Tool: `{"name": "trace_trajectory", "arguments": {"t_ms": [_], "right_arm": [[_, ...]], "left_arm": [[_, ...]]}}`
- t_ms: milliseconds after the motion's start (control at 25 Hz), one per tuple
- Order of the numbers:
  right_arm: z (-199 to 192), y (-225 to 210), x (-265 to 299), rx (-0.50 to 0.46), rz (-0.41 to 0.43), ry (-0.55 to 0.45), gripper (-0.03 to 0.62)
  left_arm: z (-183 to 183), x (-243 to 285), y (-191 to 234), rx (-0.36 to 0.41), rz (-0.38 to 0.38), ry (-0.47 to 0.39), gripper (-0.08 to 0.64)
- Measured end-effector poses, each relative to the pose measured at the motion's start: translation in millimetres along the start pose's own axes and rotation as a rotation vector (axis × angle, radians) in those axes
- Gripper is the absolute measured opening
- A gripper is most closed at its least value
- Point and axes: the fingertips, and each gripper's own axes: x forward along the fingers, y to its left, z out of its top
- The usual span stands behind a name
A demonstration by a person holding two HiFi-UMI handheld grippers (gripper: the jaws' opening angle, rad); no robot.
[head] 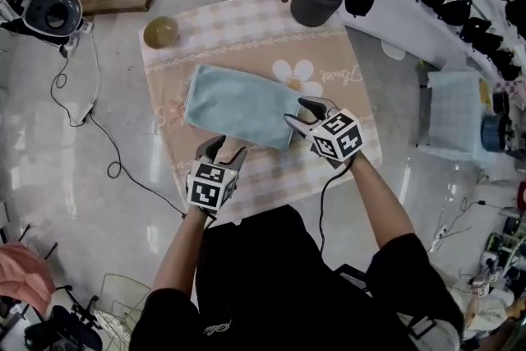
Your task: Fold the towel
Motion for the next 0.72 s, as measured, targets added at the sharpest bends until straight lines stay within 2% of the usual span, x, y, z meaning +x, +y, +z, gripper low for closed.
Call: {"name": "trace_trajectory", "arguments": {"t_ms": [280, 440, 720], "right_arm": [[-21, -37, 9, -0.007, 0.098, 0.037, 0.207], [-35, -47, 24, -0.009, 0.146, 0.074, 0.207], [-43, -62, 43, 0.02, 0.224, 0.095, 0.22]], "left_arm": [[10, 41, -42, 0.024, 0.042, 0.003, 0.219], [2, 66, -68, 0.02, 0.027, 0.036, 0.219], [-7, 97, -101, 0.066, 0.018, 0.056, 0.219]]}}
